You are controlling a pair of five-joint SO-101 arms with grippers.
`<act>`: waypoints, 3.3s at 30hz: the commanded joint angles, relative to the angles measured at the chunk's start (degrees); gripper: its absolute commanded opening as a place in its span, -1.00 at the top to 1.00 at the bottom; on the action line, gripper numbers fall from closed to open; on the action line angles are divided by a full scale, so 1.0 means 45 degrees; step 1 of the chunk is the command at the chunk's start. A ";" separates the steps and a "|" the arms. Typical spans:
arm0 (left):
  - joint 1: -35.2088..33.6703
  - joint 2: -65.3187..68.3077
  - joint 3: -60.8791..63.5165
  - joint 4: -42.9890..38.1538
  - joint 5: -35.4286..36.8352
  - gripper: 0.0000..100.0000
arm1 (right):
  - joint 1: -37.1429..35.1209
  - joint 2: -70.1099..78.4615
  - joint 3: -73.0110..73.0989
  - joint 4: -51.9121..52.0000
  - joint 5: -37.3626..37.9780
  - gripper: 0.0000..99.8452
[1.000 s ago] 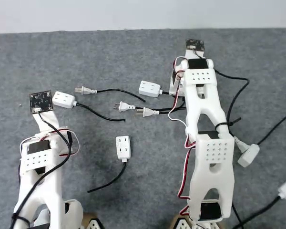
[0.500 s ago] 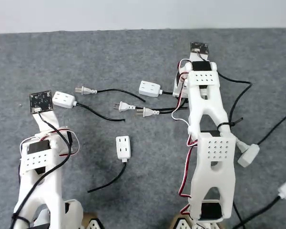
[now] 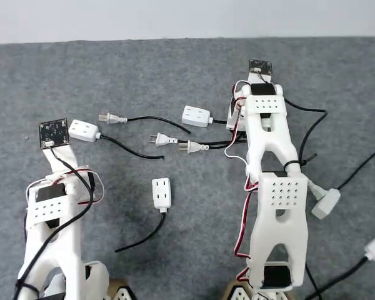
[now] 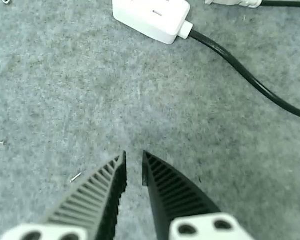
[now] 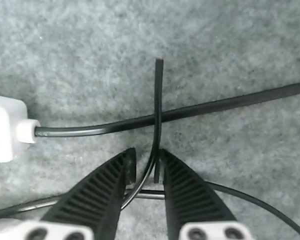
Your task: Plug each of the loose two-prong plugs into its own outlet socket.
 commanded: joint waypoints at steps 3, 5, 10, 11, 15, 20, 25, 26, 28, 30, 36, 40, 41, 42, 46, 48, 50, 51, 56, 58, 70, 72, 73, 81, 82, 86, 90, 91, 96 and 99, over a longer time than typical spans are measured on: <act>-0.0039 -0.0254 -0.0049 -0.0234 -0.0117 0.90 | 0.0225 -0.0518 -0.0645 -0.0088 0.0059 0.99; -0.0039 -0.0254 -0.0049 -0.0234 -0.0117 0.90 | 0.0225 -0.0733 -0.0586 -0.0049 0.0059 0.98; -0.0039 -0.0254 -0.0049 -0.0254 -0.0117 0.90 | 0.0244 -0.1319 -0.0606 0.0674 0.0039 0.98; -0.0039 -0.0254 -0.0049 -0.0254 -0.0117 0.90 | 0.0244 -0.1495 -0.0606 0.0791 0.0039 0.98; -0.0039 -0.0254 -0.0049 -0.0274 -0.0117 0.90 | 0.0244 -0.2549 -0.0606 0.1436 0.0039 0.98; -0.0020 -0.0254 -0.0049 -0.0274 -0.0117 0.90 | 0.0205 -0.3976 -0.0606 0.2549 0.0039 0.98; -0.0020 -0.0254 -0.0049 -0.0274 -0.0117 0.90 | 0.0225 -0.5499 -0.0606 0.4132 0.0137 0.98; -0.0020 -0.0254 -0.0049 -0.0274 -0.0117 0.90 | 0.0225 -0.5812 -0.0606 0.4484 0.0156 0.98; -0.0020 -0.0254 -0.0049 -0.0274 -0.0117 0.90 | 0.0225 -0.6515 -0.0606 0.5226 0.0410 0.98; -0.0020 -0.0254 -0.0049 -0.0274 -0.0117 0.90 | 0.0225 -0.7199 -0.0527 0.5753 0.0781 0.98; -0.0020 -0.0254 -0.0049 -0.0274 -0.0117 0.90 | 0.0518 -1.0051 0.1875 0.5753 0.0996 0.98; -0.0020 -0.0254 -0.0049 -0.0274 -0.0117 0.90 | 0.0381 -1.2317 0.3927 0.5753 0.1817 0.98; -0.0020 -0.0254 -0.0049 -0.0274 -0.0117 0.90 | 0.0244 -1.2884 0.4435 0.5753 0.2090 0.98; -0.0020 -0.0254 -0.0049 -0.0274 -0.0117 0.90 | 0.0166 -1.3431 0.4962 0.5753 0.2344 0.98; -0.0020 -0.0254 -0.0049 -0.0274 -0.0117 0.90 | 0.0029 -1.5209 0.6935 0.5773 0.3204 0.98; 0.0098 -0.0254 -0.0049 -0.0274 -0.0117 0.90 | 0.0107 -1.5775 0.7756 0.5773 0.3458 0.98; 0.0176 -0.0254 -0.0049 -0.0274 -0.0137 0.90 | 0.0147 -1.6107 0.8479 0.5792 0.3868 0.98; 0.0176 -0.0254 -0.0049 -0.0274 -0.0137 0.90 | 0.0147 -1.6205 0.8811 0.5812 0.4044 0.98; 0.0176 -0.0254 -0.0049 -0.0274 -0.0137 0.90 | 0.0166 -1.5951 0.9709 0.5792 0.5060 0.98; 0.0176 -0.0254 -0.0049 -0.0274 -0.0137 0.90 | 0.0147 -1.5267 0.9534 0.5792 0.5333 0.98; 0.0176 -0.0254 -0.0049 -0.0274 -0.0137 0.90 | 0.0049 -0.6164 0.2716 0.5402 0.5294 0.98; 0.0176 -0.0254 -0.0049 -0.0274 -0.0137 0.90 | 0.0029 -0.4542 0.0899 0.5206 0.4728 0.98; 0.0176 -0.0254 -0.0049 -0.0274 -0.0137 0.90 | -0.0029 -0.3722 -0.0039 0.5148 0.4552 0.98; 0.0176 -0.0254 -0.0049 -0.0274 -0.0137 0.90 | -0.1104 0.2159 -0.6525 0.5206 0.4435 0.98; 0.0176 -0.0254 -0.0049 -0.0274 -0.0137 0.90 | -0.1201 0.2725 -0.7228 0.5226 0.4435 0.98; 0.0176 -0.0254 -0.0049 -0.0274 -0.0137 0.90 | -0.1338 0.4308 -0.9827 0.5695 0.4532 0.92; 0.0176 -0.0254 -0.0049 -0.0274 -0.0137 0.90 | -0.1280 0.4269 -1.0589 0.5812 0.4454 0.58; 0.0176 -0.0254 -0.0049 -0.0274 -0.0137 0.90 | -0.1280 0.4112 -1.0589 0.5812 0.4454 0.51; 0.0156 -0.0254 -0.0049 -0.0254 -0.0137 0.90 | -0.1241 0.3214 -1.0569 0.5832 0.4435 0.52; 0.0156 -0.0254 -0.0049 -0.0254 -0.0137 0.90 | -0.1162 0.2686 -1.0549 0.5851 0.4181 0.64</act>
